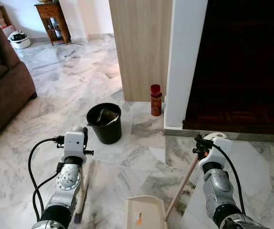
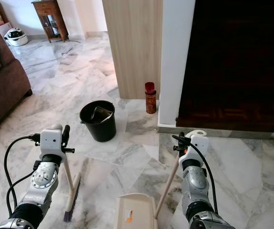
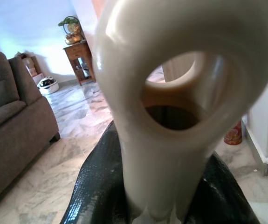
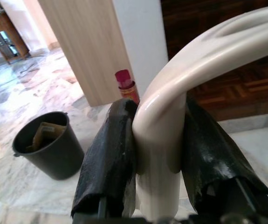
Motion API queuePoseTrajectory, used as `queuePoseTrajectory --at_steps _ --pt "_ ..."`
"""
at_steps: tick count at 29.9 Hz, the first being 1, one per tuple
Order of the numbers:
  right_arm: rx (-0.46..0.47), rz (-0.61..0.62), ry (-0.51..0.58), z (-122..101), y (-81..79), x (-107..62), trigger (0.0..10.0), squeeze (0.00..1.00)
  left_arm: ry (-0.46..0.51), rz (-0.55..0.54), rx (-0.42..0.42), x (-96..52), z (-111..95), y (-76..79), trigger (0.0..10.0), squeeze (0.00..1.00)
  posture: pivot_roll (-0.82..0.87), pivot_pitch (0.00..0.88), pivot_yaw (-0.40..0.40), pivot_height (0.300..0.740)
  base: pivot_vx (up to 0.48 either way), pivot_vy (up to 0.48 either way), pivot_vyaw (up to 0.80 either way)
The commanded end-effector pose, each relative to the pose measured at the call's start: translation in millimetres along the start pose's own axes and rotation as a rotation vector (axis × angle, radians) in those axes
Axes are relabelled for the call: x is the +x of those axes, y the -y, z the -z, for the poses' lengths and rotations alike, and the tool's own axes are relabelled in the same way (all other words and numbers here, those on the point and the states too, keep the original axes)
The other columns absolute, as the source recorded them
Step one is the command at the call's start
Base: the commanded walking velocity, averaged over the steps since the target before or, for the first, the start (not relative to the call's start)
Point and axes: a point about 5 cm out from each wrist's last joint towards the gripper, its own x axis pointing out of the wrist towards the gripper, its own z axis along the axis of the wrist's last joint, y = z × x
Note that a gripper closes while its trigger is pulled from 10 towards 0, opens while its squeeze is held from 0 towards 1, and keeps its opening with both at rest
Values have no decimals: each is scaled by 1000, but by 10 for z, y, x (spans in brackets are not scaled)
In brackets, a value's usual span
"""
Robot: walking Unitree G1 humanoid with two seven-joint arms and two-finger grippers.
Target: Sweep floor
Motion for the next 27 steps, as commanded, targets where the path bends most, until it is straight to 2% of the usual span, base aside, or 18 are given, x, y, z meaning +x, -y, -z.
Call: queuePoseTrajectory --at_steps 1,13,27 --pt "10 -27 44 -121 -106 83 10000 0 43 -27 11 26 -56 -83 10000 0 49 0 58 740 0 0 -538" --pt "2 -34 60 -207 -107 140 10000 0 72 -16 1 67 -125 -23 10000 0 47 0 47 740 0 0 -800" --pt "26 -25 53 -149 -190 110 10000 0 64 -14 8 41 -107 -83 10000 0 60 0 79 740 0 0 -800"
